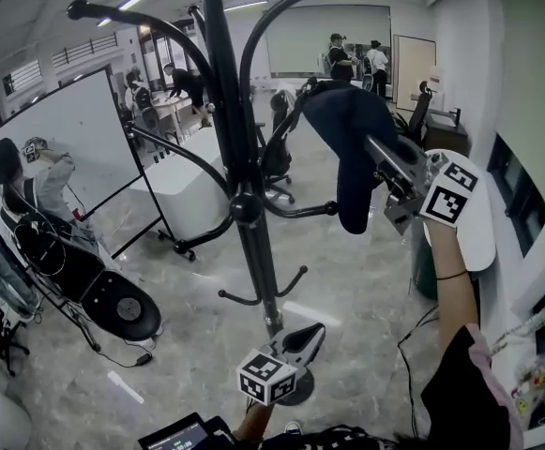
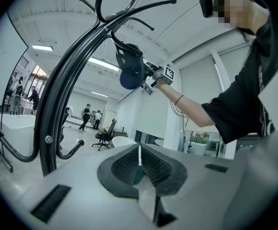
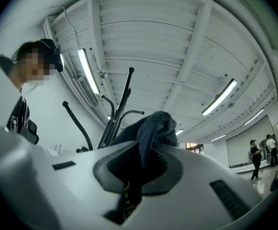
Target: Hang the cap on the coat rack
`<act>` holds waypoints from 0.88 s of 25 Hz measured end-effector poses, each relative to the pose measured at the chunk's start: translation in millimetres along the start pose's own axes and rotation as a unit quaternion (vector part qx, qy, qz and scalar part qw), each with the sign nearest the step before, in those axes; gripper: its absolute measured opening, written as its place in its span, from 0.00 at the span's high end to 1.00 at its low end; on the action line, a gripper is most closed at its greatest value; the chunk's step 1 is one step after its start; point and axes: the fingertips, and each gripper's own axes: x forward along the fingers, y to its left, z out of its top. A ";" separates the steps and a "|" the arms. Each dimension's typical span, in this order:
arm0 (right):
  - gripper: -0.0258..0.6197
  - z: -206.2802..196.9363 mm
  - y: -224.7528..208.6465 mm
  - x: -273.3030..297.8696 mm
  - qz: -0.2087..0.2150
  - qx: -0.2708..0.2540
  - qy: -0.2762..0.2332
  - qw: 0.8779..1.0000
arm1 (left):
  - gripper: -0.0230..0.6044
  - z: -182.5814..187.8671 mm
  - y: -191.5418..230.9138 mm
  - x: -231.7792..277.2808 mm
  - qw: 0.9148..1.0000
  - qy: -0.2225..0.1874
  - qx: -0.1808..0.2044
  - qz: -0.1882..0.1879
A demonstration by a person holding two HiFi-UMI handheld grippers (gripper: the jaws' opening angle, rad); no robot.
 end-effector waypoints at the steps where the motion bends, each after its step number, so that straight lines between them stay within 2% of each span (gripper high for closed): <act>1: 0.92 -5.7 -1.2 7.0 0.002 0.003 0.009 1.000 | 0.96 -0.5 1.3 -2.2 1.000 0.003 -0.002 0.001; 11: 0.92 -81.8 4.8 30.2 0.017 0.048 0.070 0.996 | 0.96 4.7 10.8 -13.6 1.000 -0.009 -0.012 0.012; 16: 0.92 -127.7 29.8 29.1 0.049 0.057 0.112 0.991 | 0.96 2.4 6.4 -11.8 1.000 -0.005 -0.015 0.012; 22: 0.92 -150.9 64.3 27.4 0.067 0.086 0.104 0.989 | 0.96 -3.6 -0.1 -20.2 1.000 0.002 -0.016 0.017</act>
